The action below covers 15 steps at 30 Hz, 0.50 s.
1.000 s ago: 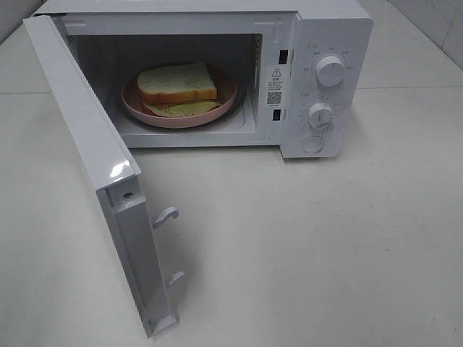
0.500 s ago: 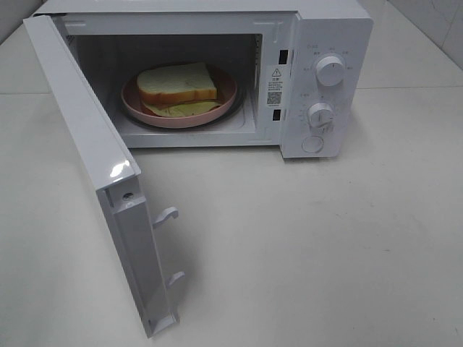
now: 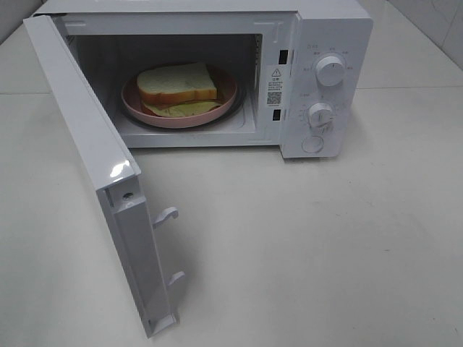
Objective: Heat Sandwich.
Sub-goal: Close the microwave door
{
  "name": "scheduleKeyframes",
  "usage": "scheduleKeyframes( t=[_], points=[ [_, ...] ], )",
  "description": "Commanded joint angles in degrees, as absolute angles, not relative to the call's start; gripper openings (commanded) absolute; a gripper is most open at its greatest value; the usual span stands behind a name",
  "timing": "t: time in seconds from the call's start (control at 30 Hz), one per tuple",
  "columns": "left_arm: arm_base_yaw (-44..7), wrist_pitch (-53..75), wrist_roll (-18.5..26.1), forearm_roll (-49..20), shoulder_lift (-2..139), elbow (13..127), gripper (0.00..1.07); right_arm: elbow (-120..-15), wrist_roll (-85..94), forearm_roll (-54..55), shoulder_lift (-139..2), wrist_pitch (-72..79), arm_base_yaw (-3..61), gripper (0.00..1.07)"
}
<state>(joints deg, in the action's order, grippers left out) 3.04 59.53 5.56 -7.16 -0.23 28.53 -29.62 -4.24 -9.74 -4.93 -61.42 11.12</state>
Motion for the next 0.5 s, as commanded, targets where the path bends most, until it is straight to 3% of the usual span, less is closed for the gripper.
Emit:
scheduleKeyframes(
  t=[0.03, 0.5],
  points=[
    [2.9, 59.4, 5.4, -7.6, -1.9, 28.4, 1.01, -28.8, -2.5, -8.5, -0.7, -59.2, 8.5, 0.76],
    [2.9, 59.4, 5.4, -7.6, -1.7, 28.4, 1.01, -28.8, -1.9, -7.9, 1.7, -59.2, 6.7, 0.76]
  ],
)
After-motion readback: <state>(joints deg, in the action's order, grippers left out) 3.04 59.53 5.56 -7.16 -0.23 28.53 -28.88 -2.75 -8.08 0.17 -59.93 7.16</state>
